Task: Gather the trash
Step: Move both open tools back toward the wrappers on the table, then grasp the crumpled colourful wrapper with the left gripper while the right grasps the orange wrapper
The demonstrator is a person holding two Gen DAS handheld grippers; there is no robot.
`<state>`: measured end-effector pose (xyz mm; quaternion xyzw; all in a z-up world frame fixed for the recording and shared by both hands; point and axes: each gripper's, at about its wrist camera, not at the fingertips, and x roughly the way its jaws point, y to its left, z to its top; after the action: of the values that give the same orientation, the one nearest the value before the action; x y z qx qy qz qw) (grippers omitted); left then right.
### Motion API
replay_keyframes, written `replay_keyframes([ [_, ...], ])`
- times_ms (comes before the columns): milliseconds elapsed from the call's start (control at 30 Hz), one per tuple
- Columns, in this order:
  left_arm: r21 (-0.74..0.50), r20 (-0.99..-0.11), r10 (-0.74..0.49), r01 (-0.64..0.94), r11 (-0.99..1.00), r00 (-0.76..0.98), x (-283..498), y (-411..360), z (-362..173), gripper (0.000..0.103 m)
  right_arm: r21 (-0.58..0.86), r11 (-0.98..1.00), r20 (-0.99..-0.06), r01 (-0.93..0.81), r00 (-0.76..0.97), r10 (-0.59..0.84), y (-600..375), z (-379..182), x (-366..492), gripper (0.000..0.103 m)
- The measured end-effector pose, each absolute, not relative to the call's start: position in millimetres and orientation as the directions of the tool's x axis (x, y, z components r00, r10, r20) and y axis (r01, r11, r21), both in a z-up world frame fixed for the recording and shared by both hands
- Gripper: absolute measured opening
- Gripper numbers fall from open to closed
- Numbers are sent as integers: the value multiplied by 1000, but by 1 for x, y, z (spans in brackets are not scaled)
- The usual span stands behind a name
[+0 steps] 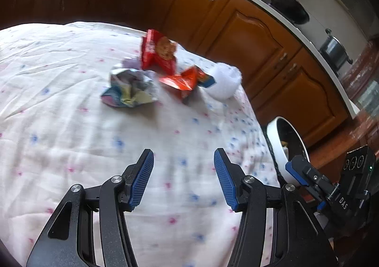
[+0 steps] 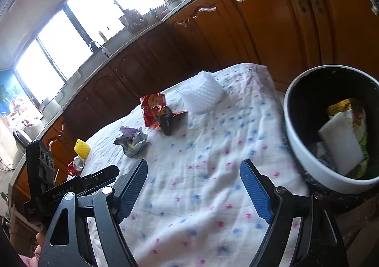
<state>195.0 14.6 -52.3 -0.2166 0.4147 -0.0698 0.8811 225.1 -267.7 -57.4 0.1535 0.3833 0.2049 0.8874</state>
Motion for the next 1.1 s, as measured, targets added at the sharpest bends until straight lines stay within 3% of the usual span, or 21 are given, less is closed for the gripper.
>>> replay_keyframes([
  [500,-405,-699,-214,-131,905,682,212,64,-51,53,405,855,-613,-324,597,517,-207,-60,263,82],
  [1000,-403,-704,-204,-146,904,680,273,84,-59,53,419,848,-642,-326,554,530,-156,-82,347,81],
  [1067,-401,-711,-201,-154,903,674,281,83,-63,53,425,849,-653,-314,544,528,-151,-89,358,76],
  [1100,-401,-713,-202,-154,903,671,284,83,-65,53,424,850,-657,-311,541,525,-151,-91,361,67],
])
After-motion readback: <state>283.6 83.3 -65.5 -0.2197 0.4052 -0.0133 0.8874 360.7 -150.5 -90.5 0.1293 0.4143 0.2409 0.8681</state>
